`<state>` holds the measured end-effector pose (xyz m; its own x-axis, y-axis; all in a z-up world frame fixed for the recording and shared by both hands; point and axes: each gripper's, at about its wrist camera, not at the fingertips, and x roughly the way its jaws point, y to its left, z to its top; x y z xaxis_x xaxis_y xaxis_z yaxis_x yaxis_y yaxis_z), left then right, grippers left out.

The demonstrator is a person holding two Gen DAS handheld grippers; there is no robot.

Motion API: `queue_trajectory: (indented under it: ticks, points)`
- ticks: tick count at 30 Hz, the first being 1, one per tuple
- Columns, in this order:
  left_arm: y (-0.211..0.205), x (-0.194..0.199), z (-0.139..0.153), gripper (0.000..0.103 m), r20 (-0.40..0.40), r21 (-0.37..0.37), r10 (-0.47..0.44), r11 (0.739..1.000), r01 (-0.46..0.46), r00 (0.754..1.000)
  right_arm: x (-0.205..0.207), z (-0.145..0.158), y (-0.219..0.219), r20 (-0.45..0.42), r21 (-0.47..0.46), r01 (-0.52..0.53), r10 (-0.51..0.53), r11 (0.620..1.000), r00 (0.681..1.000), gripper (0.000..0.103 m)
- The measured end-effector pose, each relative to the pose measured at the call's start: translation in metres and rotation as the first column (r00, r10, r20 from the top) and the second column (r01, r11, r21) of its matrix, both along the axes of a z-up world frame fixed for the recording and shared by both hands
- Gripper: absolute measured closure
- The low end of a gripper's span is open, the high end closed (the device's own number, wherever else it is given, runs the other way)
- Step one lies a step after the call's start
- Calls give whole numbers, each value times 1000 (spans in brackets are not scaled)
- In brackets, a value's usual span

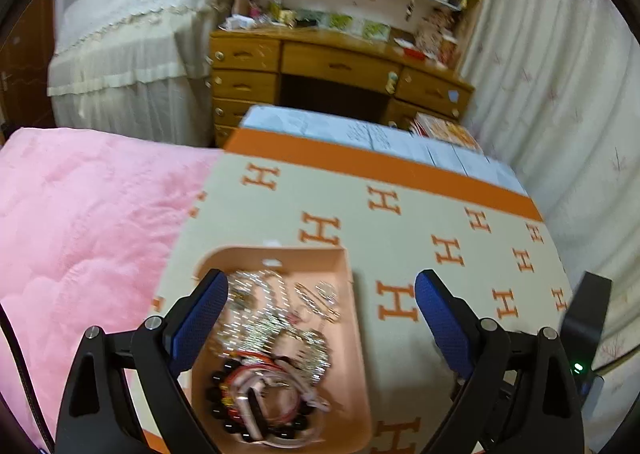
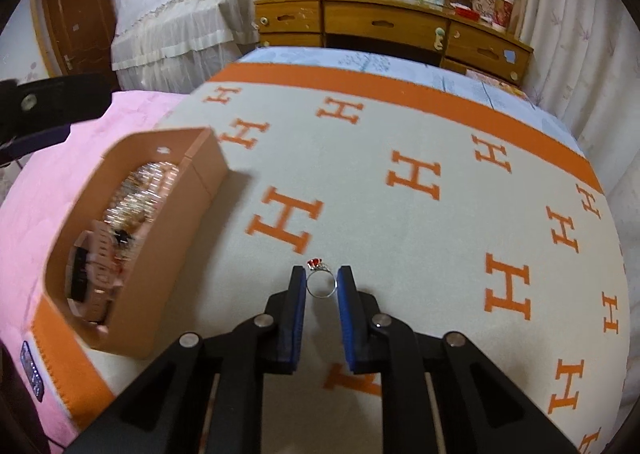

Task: Organize jewelry
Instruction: 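Carry the red-stone ring in the right tool into the pink box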

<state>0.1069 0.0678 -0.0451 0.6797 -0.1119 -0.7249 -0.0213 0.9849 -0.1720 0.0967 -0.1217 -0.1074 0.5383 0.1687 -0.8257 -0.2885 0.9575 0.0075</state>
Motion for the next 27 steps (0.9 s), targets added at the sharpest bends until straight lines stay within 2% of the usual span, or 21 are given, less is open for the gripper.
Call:
queue_trajectory:
  ticks: [5, 13, 15, 18, 21, 27]
  points:
    - [20, -3, 13, 9, 12, -14, 56, 998, -56, 998, -12, 30, 21, 54, 29, -56, 55, 998, 997, 87]
    - [38, -15, 31, 9, 57, 18, 101, 995, -102, 993, -19, 84, 64, 148, 109, -172, 155, 979, 977, 87]
    - [43, -20, 38, 9, 79, 31, 127, 991, -130, 989, -18, 91, 74, 158, 117, -191, 172, 974, 972, 87]
    - [52, -25, 47, 1, 100, 61, 164, 983, -171, 981, -13, 97, 87, 178, 119, -206, 184, 971, 967, 87]
    - [61, -31, 54, 1, 127, 89, 209, 971, -221, 970, -7, 101, 97, 192, 127, -213, 187, 969, 963, 87]
    - [82, -35, 59, 1, 122, 58, 282, 955, -290, 952, 3, 104, 114, 208, 105, -232, 207, 967, 956, 86]
